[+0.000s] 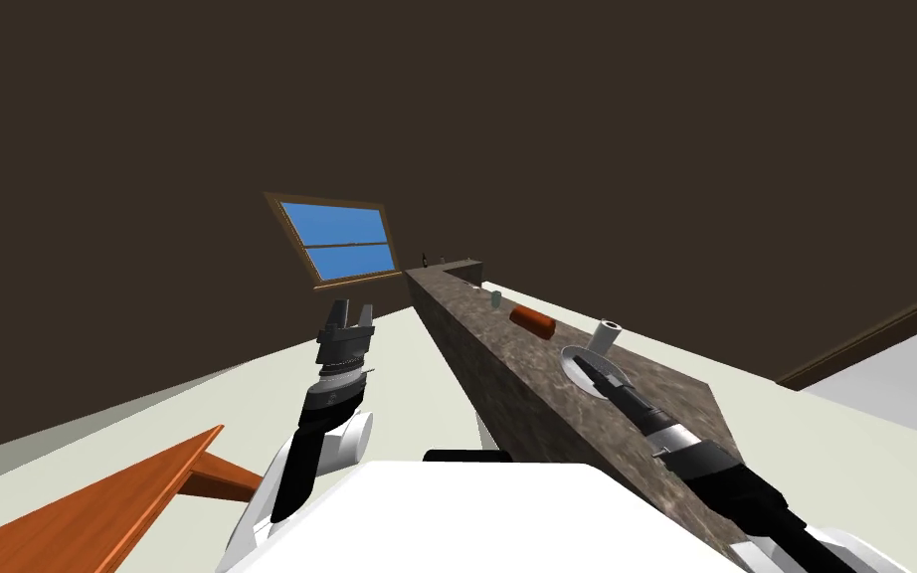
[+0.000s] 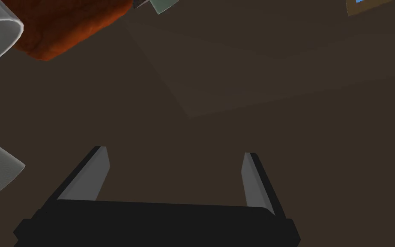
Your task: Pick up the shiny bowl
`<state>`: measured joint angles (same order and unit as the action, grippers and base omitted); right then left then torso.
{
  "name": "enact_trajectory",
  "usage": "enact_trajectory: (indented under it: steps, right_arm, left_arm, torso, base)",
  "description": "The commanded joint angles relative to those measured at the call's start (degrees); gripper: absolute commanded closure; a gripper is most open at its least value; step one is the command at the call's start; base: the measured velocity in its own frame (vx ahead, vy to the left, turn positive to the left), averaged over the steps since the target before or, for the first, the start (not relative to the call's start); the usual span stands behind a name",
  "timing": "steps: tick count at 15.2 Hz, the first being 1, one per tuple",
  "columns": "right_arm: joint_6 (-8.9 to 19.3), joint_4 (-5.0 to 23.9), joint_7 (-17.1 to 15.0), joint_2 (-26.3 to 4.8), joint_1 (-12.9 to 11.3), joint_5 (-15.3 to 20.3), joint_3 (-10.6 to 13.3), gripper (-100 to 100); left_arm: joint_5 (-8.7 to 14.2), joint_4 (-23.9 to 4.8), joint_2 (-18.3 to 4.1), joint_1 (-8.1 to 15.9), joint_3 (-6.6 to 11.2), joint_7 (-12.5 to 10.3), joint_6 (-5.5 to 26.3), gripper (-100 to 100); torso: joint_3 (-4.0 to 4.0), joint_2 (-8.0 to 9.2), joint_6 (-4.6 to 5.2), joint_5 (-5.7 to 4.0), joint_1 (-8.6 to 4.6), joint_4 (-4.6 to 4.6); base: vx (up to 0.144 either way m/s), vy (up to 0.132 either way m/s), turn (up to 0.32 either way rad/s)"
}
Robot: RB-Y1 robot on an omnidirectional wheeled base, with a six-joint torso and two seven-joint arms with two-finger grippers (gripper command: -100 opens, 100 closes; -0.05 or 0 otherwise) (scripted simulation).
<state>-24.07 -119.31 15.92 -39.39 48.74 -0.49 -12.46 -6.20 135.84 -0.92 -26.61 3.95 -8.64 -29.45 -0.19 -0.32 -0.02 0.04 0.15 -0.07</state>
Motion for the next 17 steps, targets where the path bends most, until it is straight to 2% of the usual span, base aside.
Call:
enact_trajectory:
  steps: [1,2,3,4,6,7,8,9,10,11,13,14,15,16,17]
  right_arm:
    - [-0.33,0.63,0.18,-1.88,1.15,0.05,-0.45,-100]
    - [-0.59,2.42,0.78,-3.83,3.3,0.33,-1.14,-100]
    - [-0.59,2.42,0.78,-4.77,3.41,0.33,-1.14,-100]
    - [-0.85,4.26,1.38,-6.41,4.97,0.63,-1.78,-100]
    - [-0.85,4.26,1.38,-7.63,5.74,0.63,-1.78,-100]
    - [-1.1,6.14,1.97,-9.67,8.13,0.94,-2.38,-100]
    - [-1.1,6.14,1.97,-10.44,8.13,0.94,-2.38,-100]
    - [-1.36,7.99,2.55,-11.91,10.57,1.25,-2.91,-100]
    - [-1.36,8.06,2.55,-13.19,10.57,1.25,-2.91,-100]
    - [-1.61,9.99,3.13,-14.84,12.53,1.58,-3.39,-100]
    - [-1.61,9.99,3.13,-15.88,13.05,1.58,-3.39,-100]
    - [-1.86,11.94,3.69,-18.03,15.34,1.92,-3.81,-100]
    - [-1.86,11.94,3.69,-18.5,15.56,1.92,-3.81,-100]
    - [-2.11,13.89,4.23,-20.32,17.28,2.26,-4.16,-100]
    - [-2.11,13.89,4.23,-21.05,18.09,2.26,-4.16,-100]
  left_arm:
    - [0.0,0.0,0.0,0.0,0.0,0.0,0.0,0]
    - [0.0,0.0,0.0,0.0,0.0,0.0,0.0,0]
    - [0.0,0.0,0.0,0.0,0.0,0.0,0.0,0]
    - [0.0,0.0,0.0,0.0,0.0,0.0,0.0,0]
    - [0.0,0.0,0.0,0.0,0.0,0.0,0.0,0]
    - [0.0,0.0,0.0,0.0,0.0,0.0,0.0,0]
    - [0.0,0.0,0.0,0.0,0.0,0.0,0.0,0]
    - [0.0,0.0,0.0,0.0,0.0,0.0,0.0,0]
    - [0.0,0.0,0.0,0.0,0.0,0.0,0.0,0]
    - [0.0,0.0,0.0,0.0,0.0,0.0,0.0,0]
    - [0.0,0.0,0.0,0.0,0.0,0.0,0.0,0]
    - [0.0,0.0,0.0,0.0,0.0,0.0,0.0,0]
    - [0.0,0.0,0.0,0.0,0.0,0.0,0.0,0]
    - [0.0,0.0,0.0,0.0,0.0,0.0,0.0,0]
    - [0.0,0.0,0.0,0.0,0.0,0.0,0.0,0]
  torso:
    - [0.0,0.0,0.0,0.0,0.0,0.0]
    - [0.01,0.03,0.01,0.0,-0.01,0.0]
    - [0.0,0.01,0.0,-0.01,-0.03,0.0]
    - [0.0,0.0,0.0,0.0,-0.02,0.0]
    - [-0.02,-0.04,0.01,0.0,0.02,-0.01]
    - [0.0,0.02,0.01,0.0,0.02,0.0]
    - [0.02,0.04,0.01,0.01,0.05,0.01]
    - [0.02,0.04,0.0,0.01,0.05,0.01]
    - [0.0,-0.01,-0.01,0.02,0.03,0.0]
    - [-0.03,-0.05,0.0,0.0,0.0,-0.01]
    - [-0.03,-0.03,0.01,0.01,0.03,-0.01]
    - [0.0,0.01,0.0,0.01,0.04,0.0]
    - [-0.01,-0.01,-0.01,0.02,0.08,0.0]
    - [-0.02,-0.03,-0.01,0.02,0.09,-0.01]
    - [-0.04,-0.07,-0.01,0.02,0.09,-0.02]
  base:
    - [0.06,0.028,0.023]
    - [0.076,0.028,0.066]
    - [0.078,0.031,0.085]
    - [0.088,0.036,0.106]
    - [0.074,0.037,0.052]
    - [0.059,0.046,0.092]
    - [0.065,0.045,0.085]
    - [0.087,0.04,0.105]
    - [0.095,0.028,0.083]
    - [0.104,0.027,0.115]
    - [0.065,0.041,0.044]
    - [0.079,0.052,0.088]
    - [0.086,0.05,0.095]
    - [0.1,0.051,0.13]
    - [0.094,0.048,0.095]
